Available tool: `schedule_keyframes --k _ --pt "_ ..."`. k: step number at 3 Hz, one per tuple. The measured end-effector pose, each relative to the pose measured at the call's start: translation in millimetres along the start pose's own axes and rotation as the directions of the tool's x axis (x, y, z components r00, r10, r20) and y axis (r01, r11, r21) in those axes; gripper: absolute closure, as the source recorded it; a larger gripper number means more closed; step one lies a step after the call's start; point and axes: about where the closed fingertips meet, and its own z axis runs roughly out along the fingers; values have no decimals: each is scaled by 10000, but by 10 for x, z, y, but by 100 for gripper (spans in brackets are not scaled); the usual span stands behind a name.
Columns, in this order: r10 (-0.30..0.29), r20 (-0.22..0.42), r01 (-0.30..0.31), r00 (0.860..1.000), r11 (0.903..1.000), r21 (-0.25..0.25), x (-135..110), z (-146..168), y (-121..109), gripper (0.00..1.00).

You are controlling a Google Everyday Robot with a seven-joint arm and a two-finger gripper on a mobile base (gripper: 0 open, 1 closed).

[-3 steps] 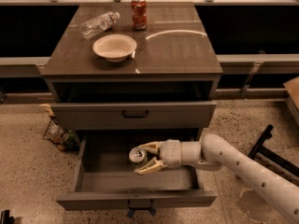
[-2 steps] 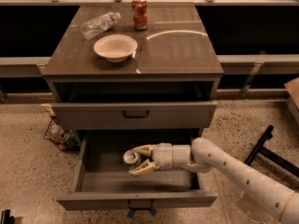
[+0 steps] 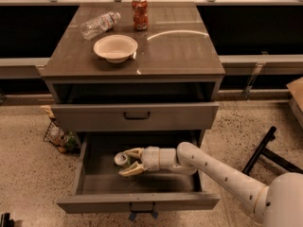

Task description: Place green can into middle drawer

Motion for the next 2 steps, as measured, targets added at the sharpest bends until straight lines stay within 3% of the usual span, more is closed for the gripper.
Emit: schedule_keyframes --k 2 --pt "-396 -345 403 9986 9990 184 102 285 -60 53"
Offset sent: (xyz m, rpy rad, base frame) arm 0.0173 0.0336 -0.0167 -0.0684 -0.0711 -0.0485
